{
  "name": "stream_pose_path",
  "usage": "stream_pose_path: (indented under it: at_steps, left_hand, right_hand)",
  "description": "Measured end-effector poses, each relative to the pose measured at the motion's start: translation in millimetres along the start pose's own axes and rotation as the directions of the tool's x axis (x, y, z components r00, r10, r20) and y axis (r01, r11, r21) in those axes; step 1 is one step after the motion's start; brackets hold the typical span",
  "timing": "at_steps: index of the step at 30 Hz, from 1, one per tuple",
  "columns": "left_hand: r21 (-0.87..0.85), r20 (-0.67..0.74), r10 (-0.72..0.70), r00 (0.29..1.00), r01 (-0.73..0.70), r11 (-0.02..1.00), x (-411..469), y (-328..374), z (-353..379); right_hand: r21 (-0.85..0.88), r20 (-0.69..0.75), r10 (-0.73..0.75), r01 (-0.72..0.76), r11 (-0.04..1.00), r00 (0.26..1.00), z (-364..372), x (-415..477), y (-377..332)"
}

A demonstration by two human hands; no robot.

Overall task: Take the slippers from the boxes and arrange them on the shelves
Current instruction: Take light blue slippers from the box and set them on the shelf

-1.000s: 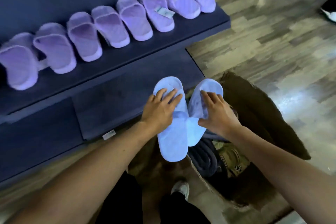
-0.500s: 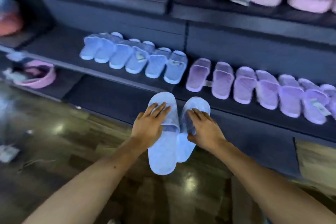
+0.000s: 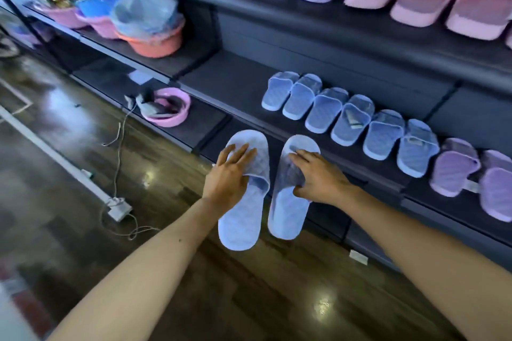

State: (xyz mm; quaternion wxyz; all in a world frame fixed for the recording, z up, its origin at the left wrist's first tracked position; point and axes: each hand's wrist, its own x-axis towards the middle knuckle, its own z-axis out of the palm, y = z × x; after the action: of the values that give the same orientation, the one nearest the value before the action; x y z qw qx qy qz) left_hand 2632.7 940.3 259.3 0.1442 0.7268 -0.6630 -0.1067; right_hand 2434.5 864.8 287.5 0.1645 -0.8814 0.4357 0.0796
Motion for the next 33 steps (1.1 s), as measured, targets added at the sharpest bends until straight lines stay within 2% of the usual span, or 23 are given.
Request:
stream_pose_path:
  at_steps: [7,13,17,21,24,29,33]
  left_hand:
    - [-0.063,-0.007,-0.023,1.0,0.022,0.998,60,-52,-26]
    - [-0.109,-0.028,-0.052,0.998,0.049,0.993,144,-98,-16]
    - [-0.115,-0.009,-0.045,0.999,0.043,0.992,195,-130,-11]
    - [-0.192,-0.05,-0.029,0.998,0.019,0.981,238,-160,-6]
    - [-0.214,-0.002,-0.047,0.999,0.046,0.976,271,-180,-4]
    - [-0.229,-0.007,0.067,0.998,-0.067,0.971,329,-221,6]
    - [-0.22,0.056,0.177,0.983,-0.16,0.962,380,-250,19]
  right_hand:
    - [0.071,-0.032,-0.058,0.061,0.996,0.998,-24,92,-26]
    - [0.196,-0.029,-0.012,0.018,0.981,1.0,-31,191,-15]
    - [0.199,-0.012,0.02,-0.017,0.98,1.0,-37,248,-8]
    - [0.225,0.007,0.043,-0.043,0.973,0.999,-39,293,-6]
    - [0.23,-0.012,0.041,-0.037,0.973,0.999,-35,326,-6]
    - [0.212,-0.043,0.047,-0.037,0.977,0.998,-18,383,-7]
    - [0.212,-0.074,0.098,-0.081,0.974,0.992,-11,426,-7]
